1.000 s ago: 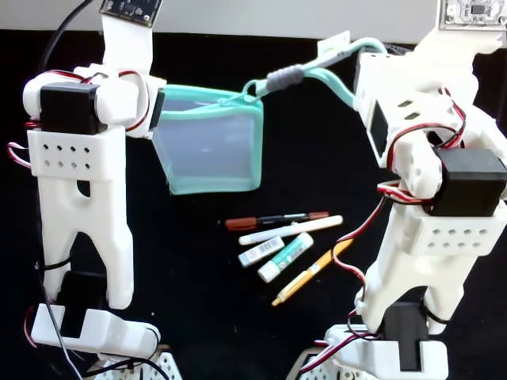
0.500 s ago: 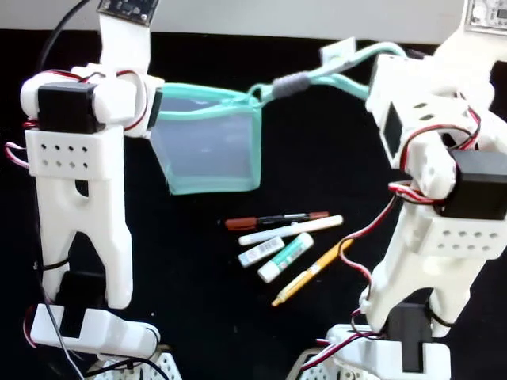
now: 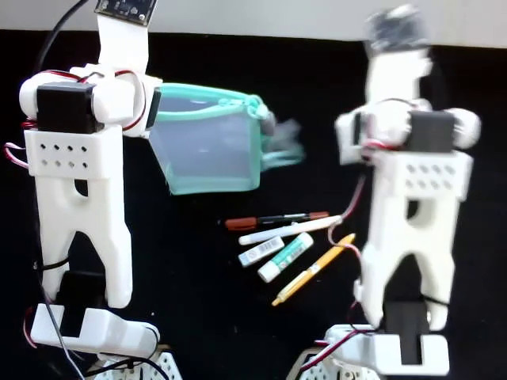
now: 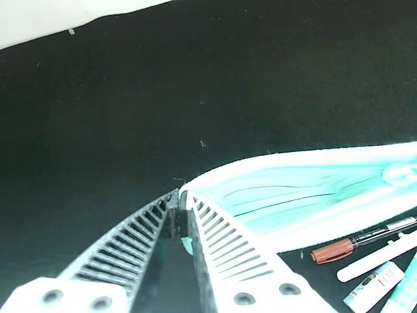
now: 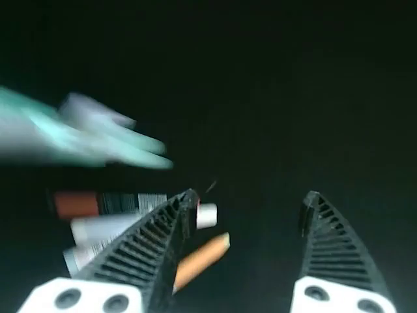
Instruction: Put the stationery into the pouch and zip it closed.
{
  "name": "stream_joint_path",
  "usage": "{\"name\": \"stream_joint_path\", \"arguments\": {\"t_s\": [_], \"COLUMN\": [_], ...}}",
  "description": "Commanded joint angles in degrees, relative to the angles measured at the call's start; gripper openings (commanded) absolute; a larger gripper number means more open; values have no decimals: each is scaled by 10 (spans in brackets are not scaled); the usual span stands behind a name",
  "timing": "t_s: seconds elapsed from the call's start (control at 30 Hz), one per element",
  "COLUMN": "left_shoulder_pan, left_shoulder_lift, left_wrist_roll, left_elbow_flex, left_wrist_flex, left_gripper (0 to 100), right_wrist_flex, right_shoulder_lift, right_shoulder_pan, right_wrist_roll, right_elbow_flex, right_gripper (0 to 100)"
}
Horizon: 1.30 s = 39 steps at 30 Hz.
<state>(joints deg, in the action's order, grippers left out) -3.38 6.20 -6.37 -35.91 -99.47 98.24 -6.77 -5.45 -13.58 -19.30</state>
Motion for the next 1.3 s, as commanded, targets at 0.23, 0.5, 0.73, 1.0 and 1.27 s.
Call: {"name": "stream_joint_path", "arguments": {"t_s": [0.23,0.5,0.73,1.0,1.27], "left_shoulder_pan": [-3,-4,-4,-4,-4], "left_shoulder_lift": [7,7,7,7,7], "left_wrist_roll": [-3,-3,-3,-2,-2], "left_elbow_flex": [24,24,24,24,24], "left_wrist_flex": [-11,-11,-11,-11,-11], "left_gripper": [6,6,6,6,6], "right_wrist_flex": [-104,-149,-138,-204,-331], "right_shoulder_lift": [-4,-118,-281,-381,-389], "right_shoulder_pan": [-39,-37,-38,-139,-218], "right_wrist_roll": [-40,-193,-75,185,275], "right_elbow_flex": [192,398,541,685,743], "right_gripper": [256,255,255,255,255]}}
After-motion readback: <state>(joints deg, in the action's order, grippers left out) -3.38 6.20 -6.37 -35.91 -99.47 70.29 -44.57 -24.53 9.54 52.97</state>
